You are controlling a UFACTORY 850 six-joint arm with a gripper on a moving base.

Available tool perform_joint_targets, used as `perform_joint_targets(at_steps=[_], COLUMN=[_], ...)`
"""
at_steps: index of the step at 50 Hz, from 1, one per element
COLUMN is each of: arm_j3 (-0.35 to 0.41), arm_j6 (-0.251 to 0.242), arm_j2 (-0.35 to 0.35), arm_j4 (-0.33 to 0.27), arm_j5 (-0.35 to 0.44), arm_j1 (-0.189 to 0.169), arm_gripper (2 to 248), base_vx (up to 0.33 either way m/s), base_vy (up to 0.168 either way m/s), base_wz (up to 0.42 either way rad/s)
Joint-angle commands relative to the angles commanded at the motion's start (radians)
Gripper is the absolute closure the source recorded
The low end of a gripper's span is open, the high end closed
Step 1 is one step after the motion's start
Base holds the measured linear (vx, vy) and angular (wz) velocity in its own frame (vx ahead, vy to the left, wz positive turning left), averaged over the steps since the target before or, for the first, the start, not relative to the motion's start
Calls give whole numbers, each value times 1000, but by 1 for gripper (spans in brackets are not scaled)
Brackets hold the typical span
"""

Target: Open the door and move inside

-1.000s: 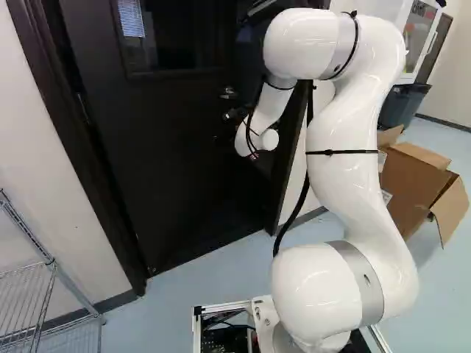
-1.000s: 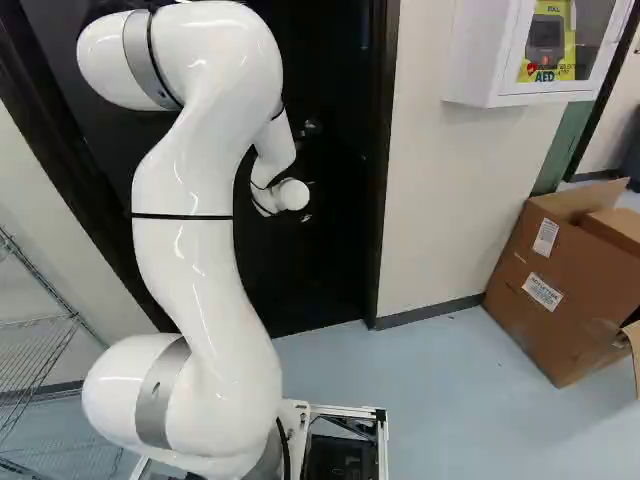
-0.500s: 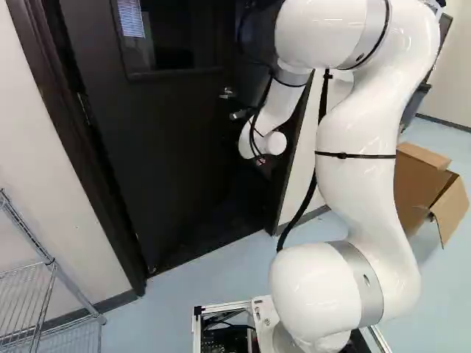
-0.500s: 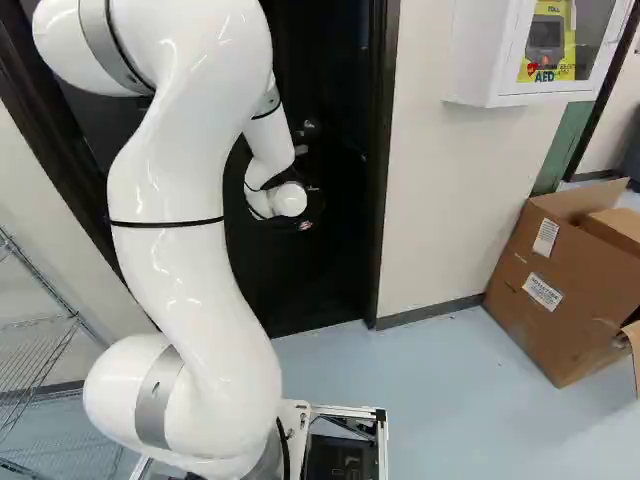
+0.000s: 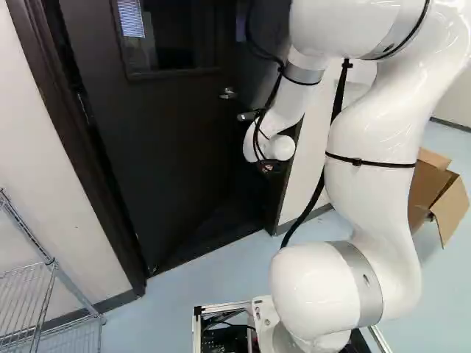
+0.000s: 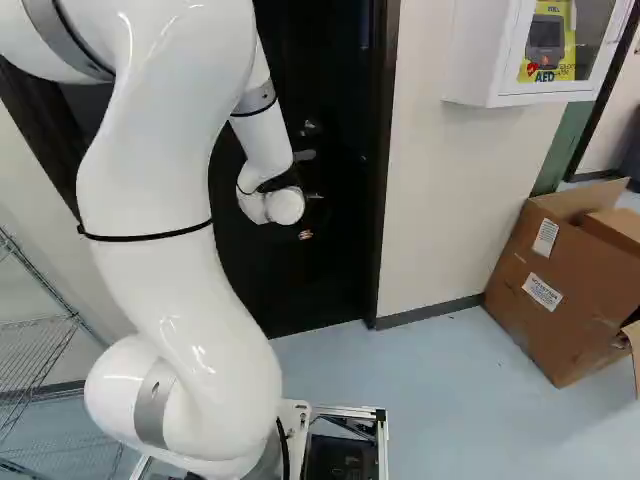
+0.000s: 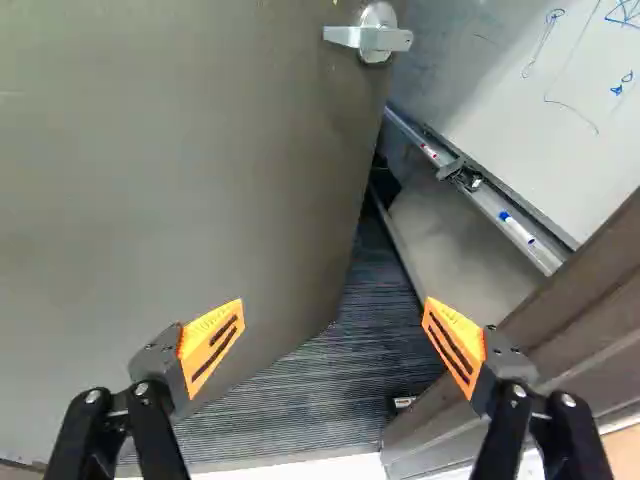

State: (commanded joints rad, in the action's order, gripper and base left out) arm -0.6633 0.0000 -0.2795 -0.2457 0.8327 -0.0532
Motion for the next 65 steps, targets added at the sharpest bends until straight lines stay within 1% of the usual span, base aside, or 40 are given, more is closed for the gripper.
perform_joint_targets(at_steps=[48,54,65], arm_j3=[256,274,281], arm_j6=[0,0,0], arm_j2=[228,245,251], arm_j4=[127,141,153], arm_j5=[0,0,0], arm_j1=[-10,-11,-11], arm_gripper=[3,3,3], base_vx=[0,0,0], base_vy=[0,0,0], base_wz=[0,0,0])
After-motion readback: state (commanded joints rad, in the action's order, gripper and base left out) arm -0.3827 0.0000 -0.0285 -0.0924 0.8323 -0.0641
